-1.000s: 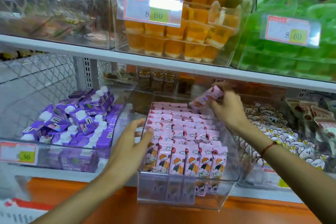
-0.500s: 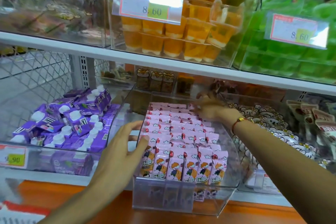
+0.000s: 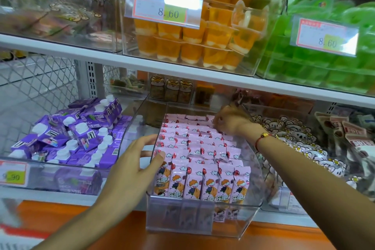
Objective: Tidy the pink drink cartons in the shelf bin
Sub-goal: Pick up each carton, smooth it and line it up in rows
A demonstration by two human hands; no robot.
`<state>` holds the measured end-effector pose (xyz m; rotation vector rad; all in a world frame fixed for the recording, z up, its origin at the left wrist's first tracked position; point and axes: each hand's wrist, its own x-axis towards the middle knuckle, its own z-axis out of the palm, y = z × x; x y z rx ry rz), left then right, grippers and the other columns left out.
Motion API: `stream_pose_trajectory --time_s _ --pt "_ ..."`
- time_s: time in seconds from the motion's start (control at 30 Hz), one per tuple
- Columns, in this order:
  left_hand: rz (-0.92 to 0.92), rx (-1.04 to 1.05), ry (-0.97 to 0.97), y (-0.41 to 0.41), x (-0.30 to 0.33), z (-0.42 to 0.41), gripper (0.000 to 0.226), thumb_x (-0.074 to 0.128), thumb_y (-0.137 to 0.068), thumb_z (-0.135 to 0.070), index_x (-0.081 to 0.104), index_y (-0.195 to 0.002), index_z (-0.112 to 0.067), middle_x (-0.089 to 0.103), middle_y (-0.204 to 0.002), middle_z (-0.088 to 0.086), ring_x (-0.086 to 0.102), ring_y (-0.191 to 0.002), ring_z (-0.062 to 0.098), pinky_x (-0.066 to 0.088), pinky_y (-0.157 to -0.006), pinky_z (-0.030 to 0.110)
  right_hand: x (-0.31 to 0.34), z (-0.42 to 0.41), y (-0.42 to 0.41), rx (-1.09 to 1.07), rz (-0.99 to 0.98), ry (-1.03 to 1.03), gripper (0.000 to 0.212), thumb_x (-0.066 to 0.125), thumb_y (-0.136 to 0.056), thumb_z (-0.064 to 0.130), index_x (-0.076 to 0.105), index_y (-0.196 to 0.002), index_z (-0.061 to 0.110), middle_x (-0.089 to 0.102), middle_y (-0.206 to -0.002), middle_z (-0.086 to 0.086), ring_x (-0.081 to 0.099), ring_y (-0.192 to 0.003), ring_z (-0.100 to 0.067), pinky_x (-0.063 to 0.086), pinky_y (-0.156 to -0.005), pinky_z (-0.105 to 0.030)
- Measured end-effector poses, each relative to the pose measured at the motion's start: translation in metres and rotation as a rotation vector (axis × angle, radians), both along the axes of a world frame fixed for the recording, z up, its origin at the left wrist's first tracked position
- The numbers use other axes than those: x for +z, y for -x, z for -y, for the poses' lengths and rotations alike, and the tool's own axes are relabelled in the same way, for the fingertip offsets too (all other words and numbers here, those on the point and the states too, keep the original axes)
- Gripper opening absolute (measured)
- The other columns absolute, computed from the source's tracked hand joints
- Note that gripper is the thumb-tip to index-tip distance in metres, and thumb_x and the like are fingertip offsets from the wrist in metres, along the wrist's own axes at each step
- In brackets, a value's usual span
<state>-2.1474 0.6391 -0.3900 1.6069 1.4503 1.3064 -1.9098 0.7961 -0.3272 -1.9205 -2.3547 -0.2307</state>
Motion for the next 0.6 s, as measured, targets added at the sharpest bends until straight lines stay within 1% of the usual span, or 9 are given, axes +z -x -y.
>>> stream_pose_trajectory --time_s 0.13,0.2,0.23,0.3,0.33,0.43,0.47,0.53,0.6 --pt "0.026 -0.003 0.005 0.000 0.001 -0.001 0.030 0.059 -0.089 -0.037 0.049 -0.114 -0.050 0.052 -0.113 -0.033 0.049 -0.104 -0.013 0.052 -0.091 0.037 -0.001 0.000 -0.003 0.012 -0.235 -0.031 0.014 0.056 -0.093 0.018 0.068 -0.099 0.012 0.062 -0.113 -0.009 0.058 -0.099 -0.023 0.049 -0.084 -0.028" --pt "0.056 0.002 0.020 -0.001 0.002 -0.002 0.028 0.059 -0.090 -0.037 0.051 -0.115 -0.047 0.054 -0.111 -0.030 0.051 -0.105 -0.010 0.052 -0.092 0.040 0.000 0.004 -0.004 0.002 -0.522 -0.051 0.014 0.052 -0.095 0.007 0.062 -0.102 0.000 0.062 -0.109 -0.017 0.059 -0.094 -0.025 0.051 -0.080 -0.025" --pt "0.070 0.009 0.029 -0.001 0.002 -0.003 0.026 0.058 -0.090 -0.038 0.052 -0.114 -0.045 0.055 -0.110 -0.028 0.052 -0.105 -0.008 0.051 -0.093 0.041 0.002 0.008 -0.005 -0.013 -0.689 -0.077 0.013 0.052 -0.094 0.003 0.060 -0.102 -0.004 0.062 -0.107 -0.020 0.060 -0.091 -0.026 0.051 -0.073 -0.020" --pt "0.076 0.034 0.031 -0.001 0.005 -0.004 0.026 0.057 -0.089 -0.043 0.052 -0.115 -0.043 0.055 -0.111 -0.022 0.054 -0.104 -0.001 0.047 -0.093 0.038 0.009 0.020 -0.004 -0.055 -0.984 -0.126 0.013 0.053 -0.094 0.002 0.060 -0.103 -0.004 0.063 -0.101 -0.019 0.061 -0.079 -0.021 0.049 -0.056 -0.012" --pt "0.067 0.055 0.014 -0.001 0.007 -0.005 0.028 0.056 -0.089 -0.045 0.052 -0.116 -0.041 0.056 -0.113 -0.018 0.055 -0.103 0.000 0.044 -0.090 0.035 0.011 0.028 -0.005 -0.075 -1.097 -0.156 0.012 0.053 -0.094 0.004 0.060 -0.102 -0.002 0.064 -0.101 -0.017 0.061 -0.077 -0.020 0.050 -0.054 -0.014" --pt "0.011 0.130 -0.155 -0.006 0.017 -0.003 0.029 0.058 -0.090 -0.035 0.054 -0.119 -0.032 0.056 -0.120 -0.011 0.054 -0.106 0.006 0.042 -0.090 0.033 0.012 0.055 -0.004 -0.117 -1.385 -0.281 0.010 0.054 -0.096 0.010 0.061 -0.101 0.007 0.068 -0.106 -0.016 0.066 -0.093 -0.026 0.056 -0.081 -0.038" --pt "-0.006 0.134 -0.226 -0.008 0.022 -0.001 0.029 0.060 -0.090 -0.028 0.054 -0.119 -0.030 0.056 -0.122 -0.011 0.053 -0.110 0.008 0.043 -0.093 0.033 0.012 0.068 -0.002 -0.100 -1.486 -0.300 0.010 0.054 -0.096 0.010 0.060 -0.102 0.008 0.068 -0.104 -0.015 0.067 -0.092 -0.024 0.056 -0.082 -0.038" --pt "-0.038 0.098 -0.326 -0.015 0.028 0.005 0.031 0.063 -0.090 -0.023 0.054 -0.119 -0.028 0.055 -0.122 -0.012 0.052 -0.113 0.008 0.044 -0.097 0.033 0.013 0.095 0.003 -0.048 -1.636 -0.318 0.014 0.054 -0.096 0.012 0.060 -0.106 0.005 0.068 -0.089 -0.005 0.067 -0.073 -0.010 0.055 -0.069 -0.022" --pt "-0.100 0.019 -0.360 -0.022 0.031 0.011 0.036 0.063 -0.089 -0.038 0.052 -0.122 -0.031 0.051 -0.123 -0.017 0.050 -0.115 0.003 0.042 -0.097 0.027 0.011 0.122 0.009 0.003 -1.716 -0.265 0.016 0.056 -0.096 0.016 0.061 -0.107 0.006 0.065 -0.070 0.008 0.060 -0.059 -0.002 0.049 -0.058 -0.013"
